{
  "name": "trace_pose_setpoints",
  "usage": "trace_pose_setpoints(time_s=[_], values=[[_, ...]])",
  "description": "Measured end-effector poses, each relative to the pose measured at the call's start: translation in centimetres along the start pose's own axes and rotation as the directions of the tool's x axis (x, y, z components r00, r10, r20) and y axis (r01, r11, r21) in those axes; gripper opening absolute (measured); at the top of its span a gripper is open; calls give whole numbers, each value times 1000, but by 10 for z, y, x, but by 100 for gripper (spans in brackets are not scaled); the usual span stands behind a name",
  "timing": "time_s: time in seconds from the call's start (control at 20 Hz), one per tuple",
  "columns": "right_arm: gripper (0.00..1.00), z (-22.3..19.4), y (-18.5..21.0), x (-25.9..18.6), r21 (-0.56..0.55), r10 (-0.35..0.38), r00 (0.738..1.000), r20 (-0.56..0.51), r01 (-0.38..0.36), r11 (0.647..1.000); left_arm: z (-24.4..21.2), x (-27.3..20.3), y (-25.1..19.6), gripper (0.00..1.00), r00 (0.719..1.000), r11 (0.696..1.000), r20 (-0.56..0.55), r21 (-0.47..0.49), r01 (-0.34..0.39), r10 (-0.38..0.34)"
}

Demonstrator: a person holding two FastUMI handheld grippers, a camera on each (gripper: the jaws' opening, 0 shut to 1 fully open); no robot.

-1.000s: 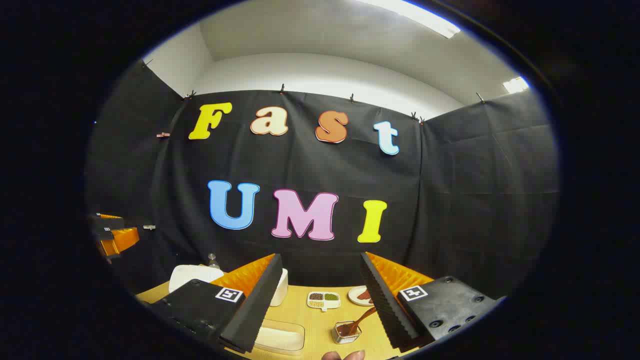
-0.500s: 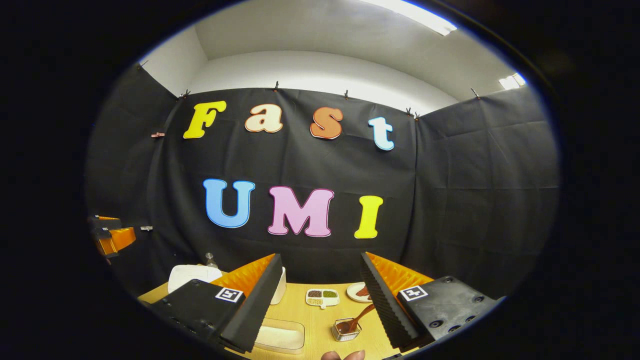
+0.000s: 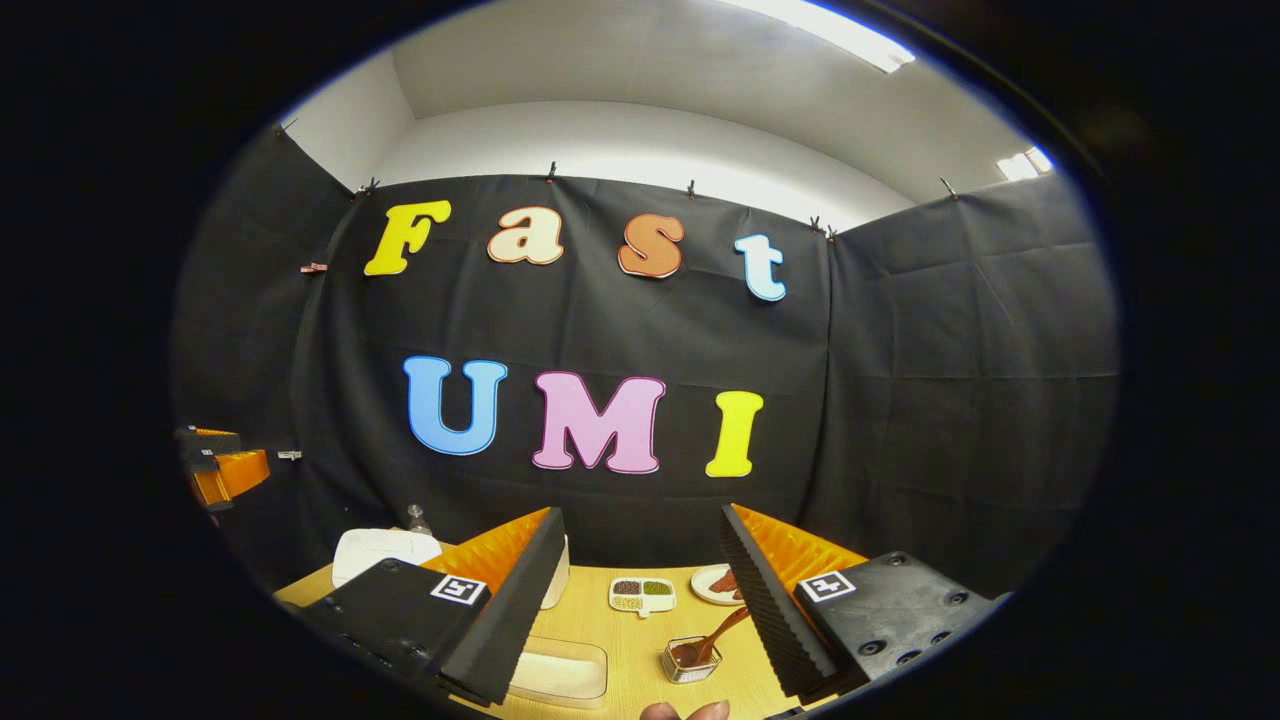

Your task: Close the left gripper, press the button to open the rice cooker; take a wooden spoon from the chopstick holder with the right hand, scoop a spoonful of rice and pour it into the rice cooker, then put the wooden spoon back into the chopstick holder.

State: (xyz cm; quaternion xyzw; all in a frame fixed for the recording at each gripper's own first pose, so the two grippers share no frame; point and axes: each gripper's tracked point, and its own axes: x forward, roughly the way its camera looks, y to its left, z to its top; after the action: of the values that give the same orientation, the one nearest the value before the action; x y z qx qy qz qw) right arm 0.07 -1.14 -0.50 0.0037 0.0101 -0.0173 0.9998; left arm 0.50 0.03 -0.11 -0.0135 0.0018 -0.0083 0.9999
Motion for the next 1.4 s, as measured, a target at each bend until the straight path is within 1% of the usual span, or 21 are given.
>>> trace_pose_setpoints(time_s=[0.2,0.25,0.35,0.5,0.55,0.6,0.65,0.7,0.8,0.9,0.95,1.05,1.1,1.2,1.3,1.4], values=[[97,-2,-1,1,-6,-4,1000,-4,4,1000,2,3,-7,97,999,999,2,-6,51,-51],[97,-4,-1,1,-9,-5,1000,-7,5,1000,3,4,-10,85,997,997,6,-7,78,-78],[97,-6,-2,2,-15,-7,1000,-9,7,1000,2,8,-25,60,986,986,3,-8,167,-167],[97,-8,-2,6,-22,-11,1000,-12,11,1000,-9,23,-28,17,966,967,-28,-11,256,-256],[97,-9,-3,6,-25,-12,1000,-13,11,1000,-17,23,-29,8,952,953,-50,-36,302,-303],[97,-9,-6,6,-30,-16,1000,-13,15,999,-24,31,-30,7,935,936,-68,-68,344,-348],[97,-10,-8,7,-38,-21,1000,-13,20,999,-32,41,-26,7,923,925,-90,-102,365,-374],[97,-11,-11,7,-47,-26,1000,-16,25,999,-46,53,-17,7,912,918,-132,-134,373,-389],[97,-16,-18,9,-60,-39,999,-27,38,997,-80,77,2,7,888,915,-232,-172,364,-397],[97,-22,-24,9,-64,-56,998,-41,53,997,-106,103,14,7,852,905,-310,-194,378,-422],[97,-26,-27,9,-63,-64,997,-49,60,996,-122,114,15,7,824,895,-351,-194,401,-445],[97,-35,-33,9,-63,-84,994,-70,80,995,-155,131,19,7,763,877,-438,-161,453,-475],[97,-39,-35,8,-61,-94,992,-80,89,994,-171,142,19,7,728,862,-477,-152,483,-492],[97,-45,-39,6,-63,-115,989,-96,109,992,-194,158,14,7,664,834,-529,-177,523,-529],[97,-49,-40,1,-68,-129,986,-104,123,990,-217,172,12,7,613,819,-582,-180,544,-535],[98,-47,-42,-4,-77,-145,985,-97,138,987,-238,180,16,8,572,812,-639,-149,564,-514]])
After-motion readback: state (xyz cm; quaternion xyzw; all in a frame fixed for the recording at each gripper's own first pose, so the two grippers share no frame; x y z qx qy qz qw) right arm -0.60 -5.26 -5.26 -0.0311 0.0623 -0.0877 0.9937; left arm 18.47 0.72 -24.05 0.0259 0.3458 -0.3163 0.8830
